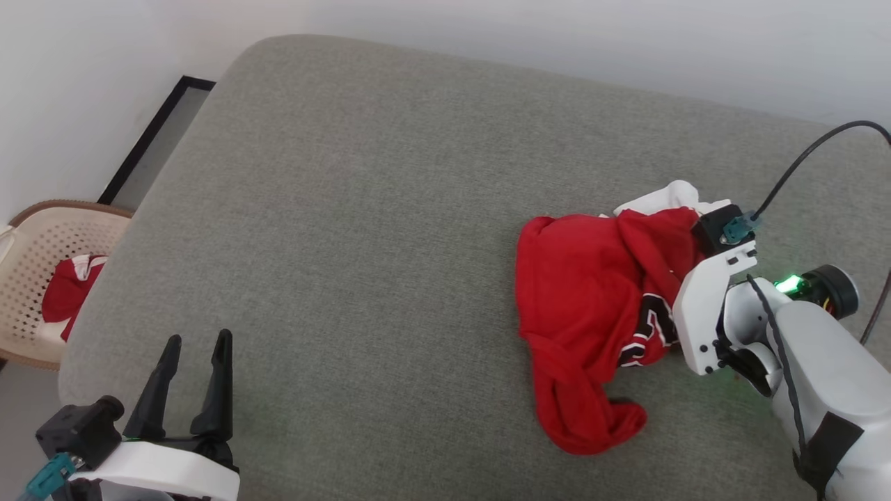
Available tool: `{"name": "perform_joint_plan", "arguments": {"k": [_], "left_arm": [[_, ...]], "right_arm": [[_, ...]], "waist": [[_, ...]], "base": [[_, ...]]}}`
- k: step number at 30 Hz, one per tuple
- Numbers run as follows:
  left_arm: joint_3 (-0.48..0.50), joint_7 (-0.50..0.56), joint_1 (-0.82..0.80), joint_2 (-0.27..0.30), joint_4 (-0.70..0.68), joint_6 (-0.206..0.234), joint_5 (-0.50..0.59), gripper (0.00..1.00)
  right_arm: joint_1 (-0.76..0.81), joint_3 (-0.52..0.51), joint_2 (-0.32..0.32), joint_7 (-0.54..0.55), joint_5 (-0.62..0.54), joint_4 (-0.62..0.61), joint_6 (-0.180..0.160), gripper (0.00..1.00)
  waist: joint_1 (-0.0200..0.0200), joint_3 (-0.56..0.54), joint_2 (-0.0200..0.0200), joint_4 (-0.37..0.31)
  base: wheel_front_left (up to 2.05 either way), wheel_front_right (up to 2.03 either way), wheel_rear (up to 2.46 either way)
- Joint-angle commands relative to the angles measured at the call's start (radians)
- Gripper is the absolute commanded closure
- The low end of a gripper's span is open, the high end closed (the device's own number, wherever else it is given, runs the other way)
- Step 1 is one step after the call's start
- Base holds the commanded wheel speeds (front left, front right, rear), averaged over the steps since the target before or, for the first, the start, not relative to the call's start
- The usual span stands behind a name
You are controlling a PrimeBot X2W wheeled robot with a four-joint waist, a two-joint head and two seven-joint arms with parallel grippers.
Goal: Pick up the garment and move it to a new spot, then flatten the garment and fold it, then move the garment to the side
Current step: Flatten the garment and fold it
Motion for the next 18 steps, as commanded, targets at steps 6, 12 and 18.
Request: {"name": "perform_joint_plan", "arguments": {"k": [6,12,18], "left_arm": [[0.016,-0.005,0.012,0.000,-0.009,-0.003,0.002,0.00],[0.024,-0.005,0.027,0.002,-0.017,-0.003,0.005,0.00],[0.028,-0.005,0.024,0.000,-0.018,-0.003,0.003,0.00]], "right_arm": [[0.058,0.086,-0.021,0.044,0.080,-0.120,0.000,1.00],[0.170,0.123,-0.050,0.131,0.173,-0.327,0.000,1.00],[0.273,0.101,-0.046,0.166,0.187,-0.454,0.000,0.33]], "waist": [[0.0000,-0.020,0.0000,-0.030],[0.0000,-0.028,0.0000,-0.052],[0.0000,-0.027,0.0000,-0.067]], "base": [[0.00,0.00,0.00],[0.00,0.00,0.00],[0.00,0.00,0.00]]}}
